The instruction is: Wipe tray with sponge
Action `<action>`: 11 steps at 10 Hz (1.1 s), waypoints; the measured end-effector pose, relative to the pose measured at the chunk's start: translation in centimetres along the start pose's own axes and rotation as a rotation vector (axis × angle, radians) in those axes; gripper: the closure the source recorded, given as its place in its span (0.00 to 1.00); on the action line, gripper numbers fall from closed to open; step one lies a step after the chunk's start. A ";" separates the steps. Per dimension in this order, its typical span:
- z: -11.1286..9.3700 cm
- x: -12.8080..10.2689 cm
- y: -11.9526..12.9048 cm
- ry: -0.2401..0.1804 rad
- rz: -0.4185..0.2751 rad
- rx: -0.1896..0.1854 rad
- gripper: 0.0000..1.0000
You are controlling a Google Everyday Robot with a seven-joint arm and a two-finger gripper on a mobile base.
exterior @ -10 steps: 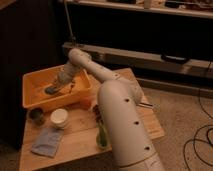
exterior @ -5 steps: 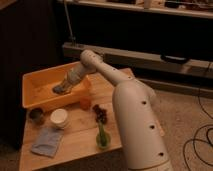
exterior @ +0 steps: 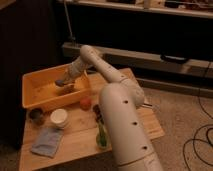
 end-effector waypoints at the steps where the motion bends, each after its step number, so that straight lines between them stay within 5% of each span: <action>1: 0.4 0.2 -1.5 0.009 0.009 0.011 0.91; 4: 0.8 -1.0 -4.6 0.003 -0.014 0.033 0.91; 7: 2.0 -4.4 -5.4 -0.054 -0.119 0.004 0.91; 11: 4.0 -11.7 -1.4 -0.137 -0.240 -0.053 0.91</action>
